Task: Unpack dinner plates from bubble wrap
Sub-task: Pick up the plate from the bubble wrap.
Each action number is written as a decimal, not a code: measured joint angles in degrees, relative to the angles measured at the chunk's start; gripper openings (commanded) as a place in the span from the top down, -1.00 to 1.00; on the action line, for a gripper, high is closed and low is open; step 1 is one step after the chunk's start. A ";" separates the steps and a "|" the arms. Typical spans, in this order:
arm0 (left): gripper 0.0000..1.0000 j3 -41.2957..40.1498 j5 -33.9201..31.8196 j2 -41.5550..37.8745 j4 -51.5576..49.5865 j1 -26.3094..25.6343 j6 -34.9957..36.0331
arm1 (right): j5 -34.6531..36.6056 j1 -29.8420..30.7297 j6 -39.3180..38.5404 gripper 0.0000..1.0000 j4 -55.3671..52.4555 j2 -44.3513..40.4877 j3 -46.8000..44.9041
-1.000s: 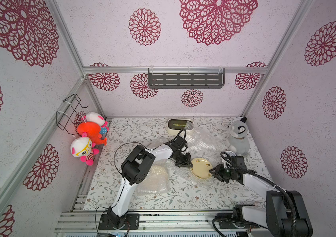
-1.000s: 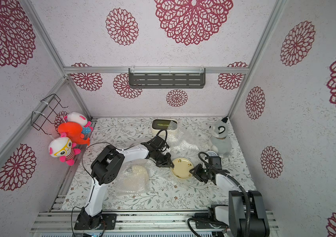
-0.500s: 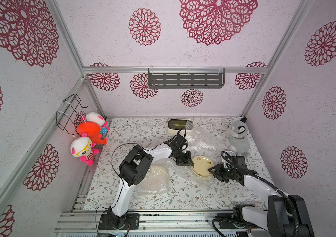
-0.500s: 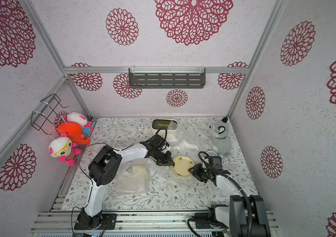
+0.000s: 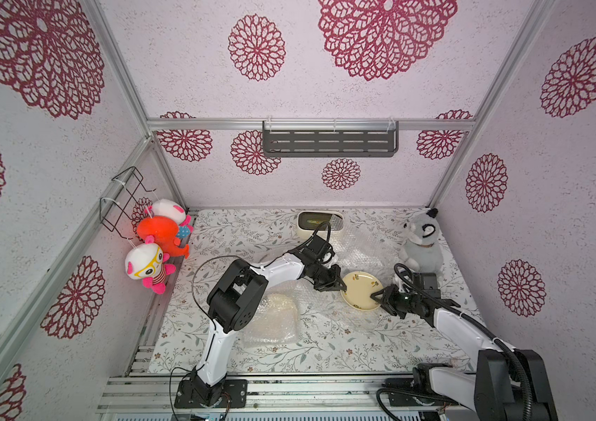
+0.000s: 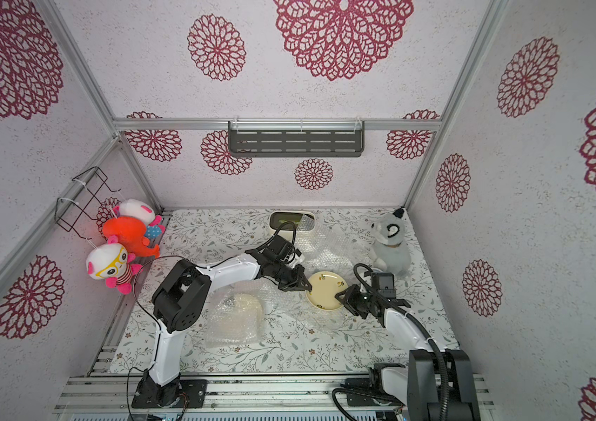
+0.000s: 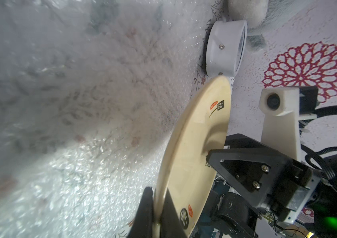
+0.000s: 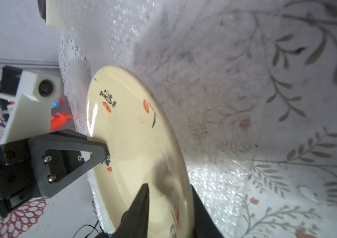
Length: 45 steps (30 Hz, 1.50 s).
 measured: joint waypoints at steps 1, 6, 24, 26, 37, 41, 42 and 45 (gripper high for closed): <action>0.97 0.00 0.02 0.00 0.00 0.00 -0.04 | 0.07 -0.02 0.22 0.50 -0.02 0.00 0.00; 0.94 -0.02 -0.02 -0.02 0.24 0.07 -0.52 | 0.59 -0.17 0.94 0.65 -0.02 -0.11 0.00; 0.37 -0.90 -0.70 -0.46 0.61 0.22 -1.14 | 0.61 -0.24 1.53 0.86 -0.04 -2.27 0.02; 0.29 -1.11 -0.83 -1.14 0.70 0.17 -1.27 | 0.46 -0.22 1.55 0.88 0.07 -2.27 0.02; -0.44 -1.68 -1.31 -3.13 0.76 0.11 -0.94 | 0.59 -0.17 1.53 0.92 -0.52 -2.29 0.04; -0.81 -2.34 -2.19 -4.33 0.35 0.11 -0.50 | 0.68 -0.17 1.51 0.93 -1.57 -2.78 0.15; -0.88 -2.82 -2.32 -4.90 0.24 0.11 -0.37 | 0.72 -0.17 1.51 0.93 -1.92 -3.06 0.24; -0.99 -4.61 -3.10 -7.48 -0.98 0.11 0.02 | 0.98 -0.17 1.49 0.93 -4.02 -5.09 0.94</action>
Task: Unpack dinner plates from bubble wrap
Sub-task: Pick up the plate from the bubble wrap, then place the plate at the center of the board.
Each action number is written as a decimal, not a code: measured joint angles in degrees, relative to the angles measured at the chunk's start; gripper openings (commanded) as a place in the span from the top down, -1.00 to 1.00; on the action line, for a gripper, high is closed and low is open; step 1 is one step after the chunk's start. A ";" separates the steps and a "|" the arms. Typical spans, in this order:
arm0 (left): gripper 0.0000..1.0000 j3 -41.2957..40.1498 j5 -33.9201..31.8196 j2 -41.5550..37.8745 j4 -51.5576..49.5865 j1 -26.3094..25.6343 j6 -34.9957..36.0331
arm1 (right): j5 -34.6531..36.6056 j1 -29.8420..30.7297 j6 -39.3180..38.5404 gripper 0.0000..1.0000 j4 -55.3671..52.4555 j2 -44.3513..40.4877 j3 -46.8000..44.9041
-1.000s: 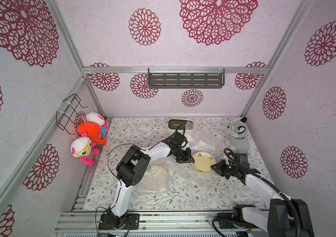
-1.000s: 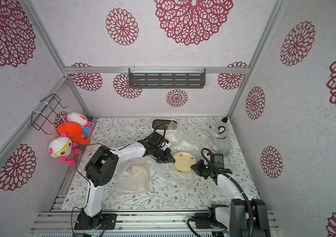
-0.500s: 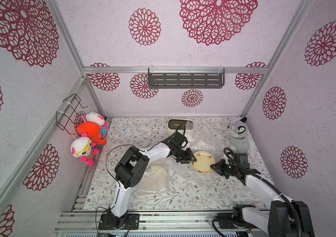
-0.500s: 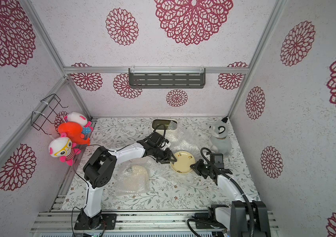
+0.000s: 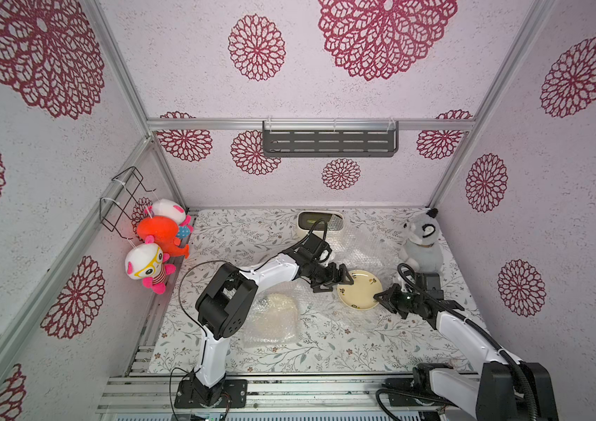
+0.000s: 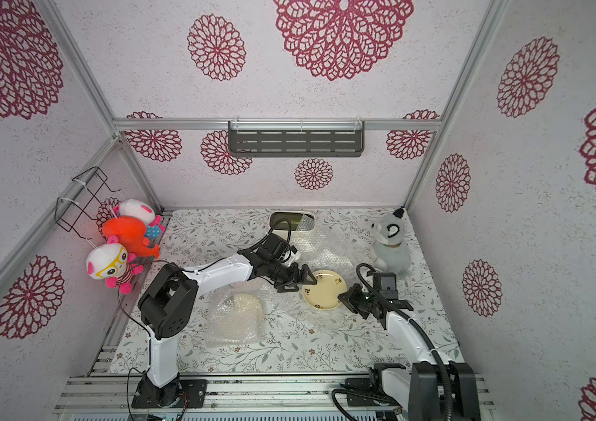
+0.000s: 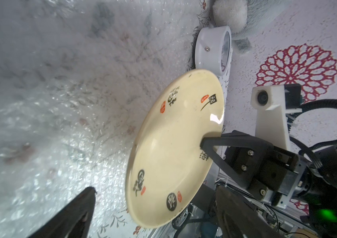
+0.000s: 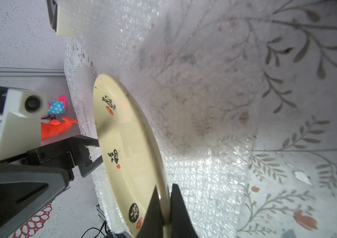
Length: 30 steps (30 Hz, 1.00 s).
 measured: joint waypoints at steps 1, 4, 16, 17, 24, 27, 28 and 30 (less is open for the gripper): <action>-0.96 -0.61 -0.39 -1.20 -0.63 0.02 0.22 | 0.22 0.00 -0.02 0.94 -1.05 -0.98 0.48; -0.96 -1.92 -1.25 -4.83 -1.70 0.33 0.74 | 1.49 0.00 -0.15 0.95 -5.27 -4.02 2.64; -0.96 -5.09 -4.59 -22.58 -10.16 2.60 4.37 | 12.96 0.00 0.83 0.99 -31.12 -18.86 12.17; -0.96 -6.08 -4.92 -24.55 -10.71 3.08 4.48 | 14.49 0.00 0.98 1.00 -33.77 -19.26 13.22; -0.96 -14.95 -7.06 -38.60 -13.84 7.08 4.37 | 24.63 0.00 1.95 1.00 -47.01 -20.15 18.56; -0.96 -17.05 -7.17 -42.23 -15.56 9.40 4.37 | 27.82 0.00 3.13 1.00 -50.40 -21.05 19.10; -0.95 -17.40 -7.37 -43.01 -16.22 10.12 4.39 | 28.81 0.00 3.50 1.00 -51.47 -21.16 19.28; -0.95 -17.97 -7.98 -44.39 -17.49 11.04 4.50 | 30.36 0.00 4.04 1.00 -53.00 -21.38 19.58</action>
